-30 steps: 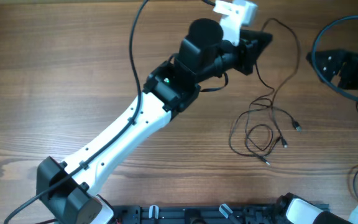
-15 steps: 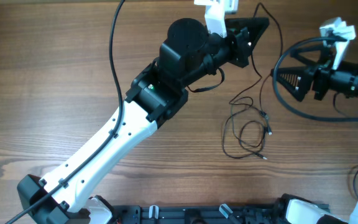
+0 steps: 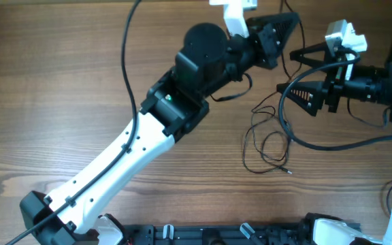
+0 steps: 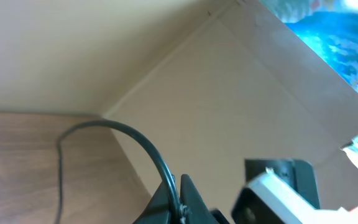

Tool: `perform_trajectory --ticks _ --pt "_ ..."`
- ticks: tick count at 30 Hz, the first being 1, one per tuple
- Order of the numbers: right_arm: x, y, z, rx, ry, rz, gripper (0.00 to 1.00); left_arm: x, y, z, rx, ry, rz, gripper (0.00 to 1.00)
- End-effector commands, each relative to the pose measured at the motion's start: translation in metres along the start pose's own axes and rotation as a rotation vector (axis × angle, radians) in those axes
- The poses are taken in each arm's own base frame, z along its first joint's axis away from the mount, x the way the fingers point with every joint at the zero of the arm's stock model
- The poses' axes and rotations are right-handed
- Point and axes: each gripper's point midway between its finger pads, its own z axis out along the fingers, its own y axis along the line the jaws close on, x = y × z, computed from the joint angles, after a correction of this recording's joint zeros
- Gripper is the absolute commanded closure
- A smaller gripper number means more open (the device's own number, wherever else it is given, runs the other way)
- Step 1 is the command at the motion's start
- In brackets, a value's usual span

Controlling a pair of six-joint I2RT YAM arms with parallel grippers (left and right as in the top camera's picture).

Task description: Untangle cables

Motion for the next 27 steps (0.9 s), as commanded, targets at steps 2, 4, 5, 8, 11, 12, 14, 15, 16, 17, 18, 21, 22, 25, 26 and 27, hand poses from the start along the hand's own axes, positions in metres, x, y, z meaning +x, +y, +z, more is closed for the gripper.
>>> perform_trajectory --ticks 2,4,5,8,11,12,14,15,16,17,18,21,22,25,26,27 --pt "-0.017 0.004 0.000 -0.043 -0.062 -0.014 0.17 0.007 -0.030 -0.006 0.070 0.027 -0.011 0.96" --pt "-0.022 0.000 0.000 -0.035 -0.073 -0.003 0.21 0.014 -0.037 -0.006 0.099 0.060 -0.011 0.96" --pt "-0.025 -0.002 0.000 -0.029 -0.078 0.005 0.25 0.018 -0.040 -0.006 0.111 0.074 -0.010 0.96" --pt "-0.026 -0.003 0.000 -0.026 -0.082 0.008 0.48 0.018 -0.042 -0.007 0.117 0.077 -0.010 0.96" --pt "-0.026 -0.003 0.000 -0.027 -0.082 0.016 0.59 0.019 -0.046 -0.008 0.133 0.084 -0.009 0.96" --pt "-0.026 -0.003 0.000 -0.027 -0.082 0.024 0.65 0.020 -0.049 -0.008 0.145 0.088 -0.011 0.96" --pt "-0.026 -0.003 0.000 -0.029 -0.082 0.045 0.83 0.020 -0.050 -0.009 0.151 0.088 -0.009 0.96" --pt "-0.027 -0.002 0.000 -0.032 -0.083 0.047 0.91 0.020 -0.051 -0.009 0.153 0.091 -0.009 0.96" --pt "-0.027 -0.002 0.000 -0.031 -0.083 0.049 0.96 0.020 -0.051 -0.009 0.154 0.091 -0.009 0.96" --pt "-0.027 -0.002 0.000 -0.032 -0.083 0.061 0.96 0.020 -0.051 -0.009 0.154 0.090 -0.009 0.96" --pt "-0.027 -0.002 0.000 -0.032 -0.083 0.072 0.96 0.020 -0.051 -0.009 0.155 0.087 -0.007 0.91" --pt "-0.028 -0.004 -0.001 -0.022 -0.083 0.087 0.96 0.010 -0.042 -0.010 0.136 0.069 0.001 0.41" --pt "-0.032 -0.007 -0.002 -0.012 -0.091 0.102 0.96 0.005 -0.037 -0.011 0.123 0.061 0.002 0.33" --pt "-0.048 -0.027 -0.010 0.092 -0.127 0.164 0.96 -0.004 -0.029 -0.019 0.117 0.080 0.003 0.21" --pt "-0.055 -0.033 -0.014 0.134 -0.145 0.169 0.96 -0.004 -0.030 -0.022 0.134 0.099 0.006 0.18" --pt "-0.066 -0.042 -0.022 0.189 -0.182 0.185 0.96 -0.005 -0.030 -0.027 0.149 0.121 0.007 0.15"
